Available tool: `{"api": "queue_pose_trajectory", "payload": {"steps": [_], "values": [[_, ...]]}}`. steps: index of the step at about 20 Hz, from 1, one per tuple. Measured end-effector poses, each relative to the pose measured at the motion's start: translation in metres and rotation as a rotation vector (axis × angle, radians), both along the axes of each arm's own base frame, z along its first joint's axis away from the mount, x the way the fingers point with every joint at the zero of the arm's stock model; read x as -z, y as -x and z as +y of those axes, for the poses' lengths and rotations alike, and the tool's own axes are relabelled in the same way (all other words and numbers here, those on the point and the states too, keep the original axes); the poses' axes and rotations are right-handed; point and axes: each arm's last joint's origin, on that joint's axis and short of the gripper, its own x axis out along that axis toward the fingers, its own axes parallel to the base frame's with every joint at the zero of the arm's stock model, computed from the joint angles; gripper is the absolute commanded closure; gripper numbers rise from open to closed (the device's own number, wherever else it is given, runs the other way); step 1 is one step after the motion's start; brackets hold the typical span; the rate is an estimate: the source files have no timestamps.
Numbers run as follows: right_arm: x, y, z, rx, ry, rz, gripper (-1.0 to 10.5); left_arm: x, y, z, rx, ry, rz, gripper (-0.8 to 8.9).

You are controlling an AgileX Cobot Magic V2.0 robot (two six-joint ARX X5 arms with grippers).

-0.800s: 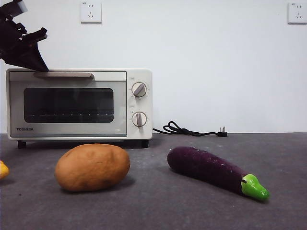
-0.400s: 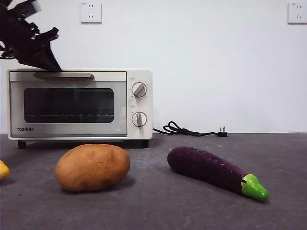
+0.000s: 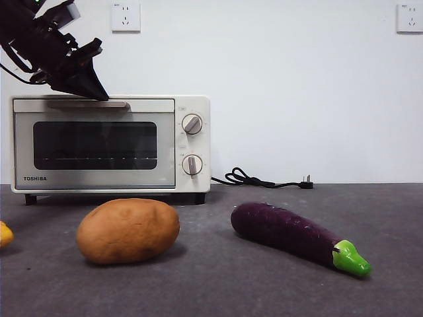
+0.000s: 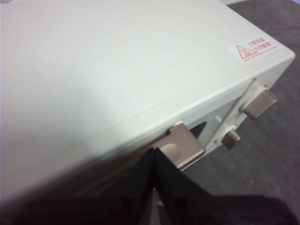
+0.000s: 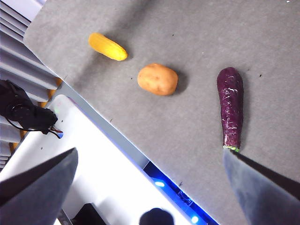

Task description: Take the eggplant from the table,put the eggplant in the oven

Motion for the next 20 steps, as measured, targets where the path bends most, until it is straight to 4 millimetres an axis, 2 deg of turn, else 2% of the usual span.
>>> {"api": "queue_pose_trajectory", "payload": {"steps": [12,20], "values": [[-0.002,-0.002,0.001,0.0,-0.01,-0.025,3.8,0.006,0.01,-0.007,0.055,-0.002,0.113,8.19],[-0.003,-0.004,0.002,0.0,-0.022,-0.052,3.8,0.016,0.03,-0.009,0.175,0.104,0.291,8.19]]}}
